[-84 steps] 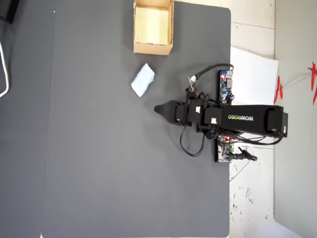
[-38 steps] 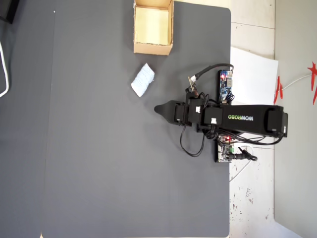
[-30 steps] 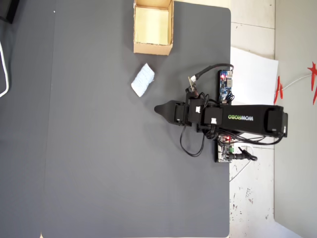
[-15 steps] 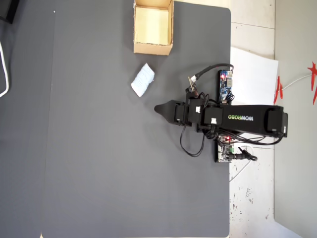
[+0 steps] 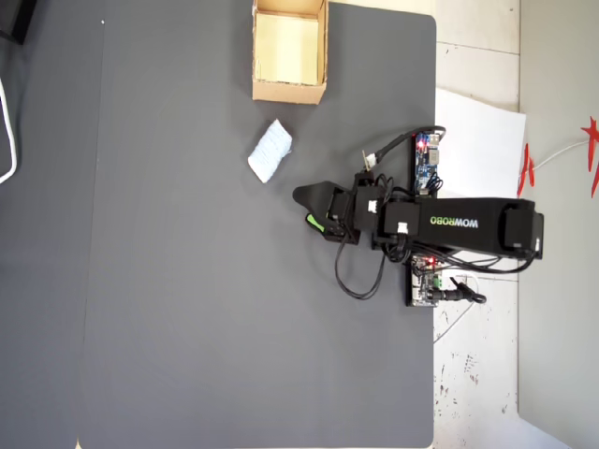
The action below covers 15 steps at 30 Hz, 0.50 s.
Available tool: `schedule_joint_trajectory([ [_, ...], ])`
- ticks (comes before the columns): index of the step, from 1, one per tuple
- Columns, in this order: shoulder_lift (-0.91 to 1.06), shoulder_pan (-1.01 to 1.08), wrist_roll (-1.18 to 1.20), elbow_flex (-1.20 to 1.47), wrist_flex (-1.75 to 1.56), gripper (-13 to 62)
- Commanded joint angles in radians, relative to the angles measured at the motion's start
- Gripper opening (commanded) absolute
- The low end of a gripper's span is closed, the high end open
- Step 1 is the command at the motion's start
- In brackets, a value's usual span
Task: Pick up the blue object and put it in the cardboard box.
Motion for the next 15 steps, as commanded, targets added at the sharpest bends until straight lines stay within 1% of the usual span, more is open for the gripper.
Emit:
schedule_joint_trajectory([
  [1,0.075,0.000,-0.021,-0.083,-0.009,33.7],
  [9,-0.023,0.044,0.029,-0.342,0.262,33.7],
  [11,-0.098,0.092,0.052,-0.453,0.373,33.7],
  [15,-0.213,0.137,0.063,-0.566,0.416,33.3],
])
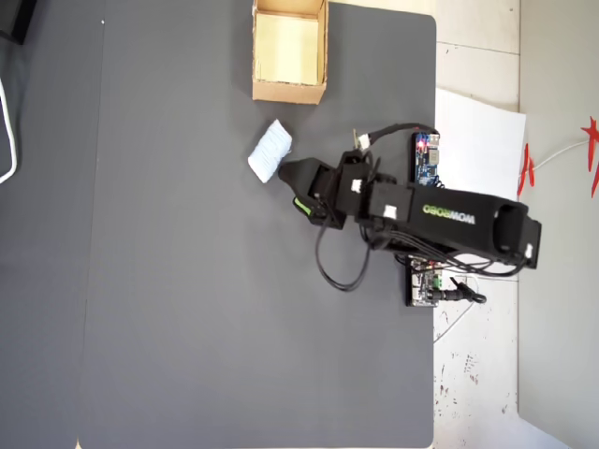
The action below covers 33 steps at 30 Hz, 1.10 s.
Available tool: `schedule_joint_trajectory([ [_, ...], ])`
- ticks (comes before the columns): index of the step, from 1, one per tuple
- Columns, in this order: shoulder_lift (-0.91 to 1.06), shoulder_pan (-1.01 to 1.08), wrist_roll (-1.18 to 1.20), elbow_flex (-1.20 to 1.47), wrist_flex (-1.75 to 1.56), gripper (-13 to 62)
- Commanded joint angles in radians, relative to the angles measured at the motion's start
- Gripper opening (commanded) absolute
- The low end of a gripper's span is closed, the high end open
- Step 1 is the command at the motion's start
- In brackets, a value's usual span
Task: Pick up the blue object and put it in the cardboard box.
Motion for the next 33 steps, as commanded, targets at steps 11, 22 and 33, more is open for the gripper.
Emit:
schedule_joint_trajectory([
  [11,-0.359,0.114,0.107,-0.314,0.005,33.0],
  [22,-0.580,0.213,0.178,-0.379,-0.002,31.5],
  [33,-0.568,0.299,0.242,-0.330,-0.137,5.1],
])
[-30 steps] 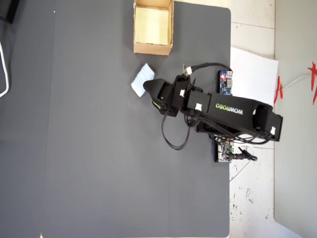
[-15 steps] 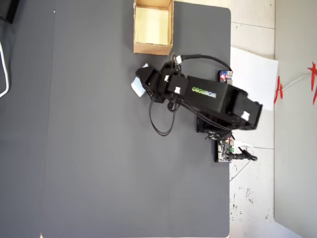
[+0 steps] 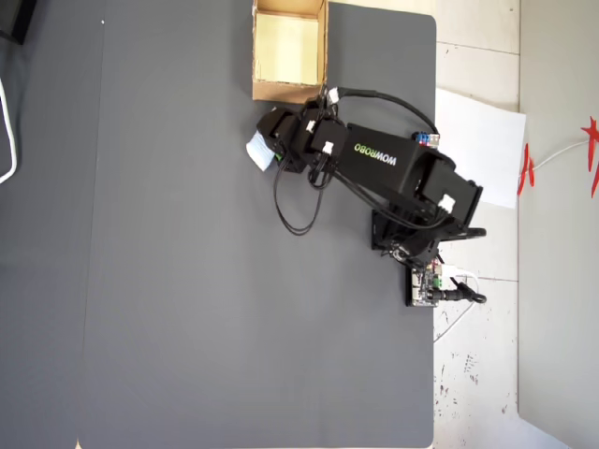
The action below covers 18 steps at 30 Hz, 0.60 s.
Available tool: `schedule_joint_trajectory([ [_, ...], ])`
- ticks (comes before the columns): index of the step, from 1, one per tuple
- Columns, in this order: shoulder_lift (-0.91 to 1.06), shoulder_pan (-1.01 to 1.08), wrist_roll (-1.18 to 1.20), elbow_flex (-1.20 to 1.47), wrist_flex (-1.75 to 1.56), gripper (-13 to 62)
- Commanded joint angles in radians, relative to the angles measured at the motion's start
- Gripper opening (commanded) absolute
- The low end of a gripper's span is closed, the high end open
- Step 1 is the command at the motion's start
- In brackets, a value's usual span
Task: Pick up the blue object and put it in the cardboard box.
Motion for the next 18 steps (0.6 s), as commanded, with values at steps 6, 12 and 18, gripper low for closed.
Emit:
schedule_joint_trajectory([
  [6,0.127,0.006,0.114,0.041,-0.222,5.1],
  [12,0.288,-0.066,0.106,0.074,-0.327,5.1],
  [18,0.399,-0.063,0.095,0.029,-0.362,5.2],
])
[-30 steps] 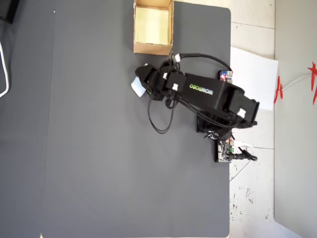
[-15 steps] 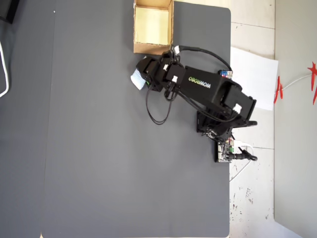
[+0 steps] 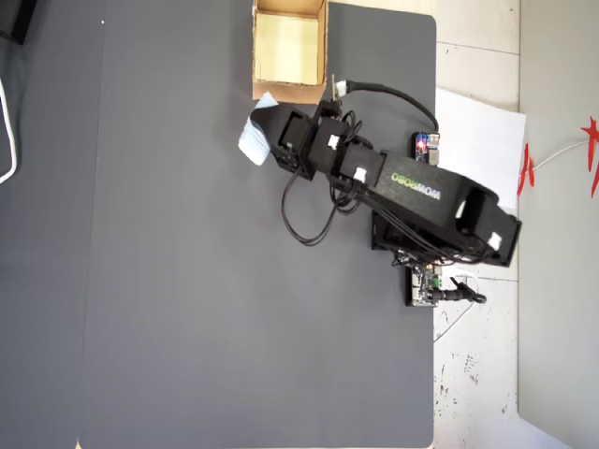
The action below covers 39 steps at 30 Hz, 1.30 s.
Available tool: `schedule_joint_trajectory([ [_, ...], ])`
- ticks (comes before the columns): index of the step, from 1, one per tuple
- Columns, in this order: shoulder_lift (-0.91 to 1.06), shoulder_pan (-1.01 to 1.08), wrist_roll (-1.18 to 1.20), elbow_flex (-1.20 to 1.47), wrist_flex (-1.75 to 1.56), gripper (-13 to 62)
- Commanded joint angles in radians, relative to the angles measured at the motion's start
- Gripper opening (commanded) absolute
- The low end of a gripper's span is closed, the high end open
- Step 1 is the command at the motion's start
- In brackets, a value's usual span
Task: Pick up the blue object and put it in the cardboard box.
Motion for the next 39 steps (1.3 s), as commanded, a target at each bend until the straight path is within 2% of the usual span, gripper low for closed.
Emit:
schedule_joint_trajectory([
  [1,0.034,0.032,0.017,-0.104,-0.112,5.2],
  [14,-0.087,0.325,-0.032,-0.281,-0.017,6.0],
  [19,-0.091,0.350,-0.018,-0.278,0.078,24.5],
  [22,-0.089,0.350,0.000,-0.278,0.087,30.1],
  [30,-0.064,0.347,0.005,-0.273,0.067,31.6],
  [39,0.095,0.152,0.066,-0.101,-0.166,33.1],
])
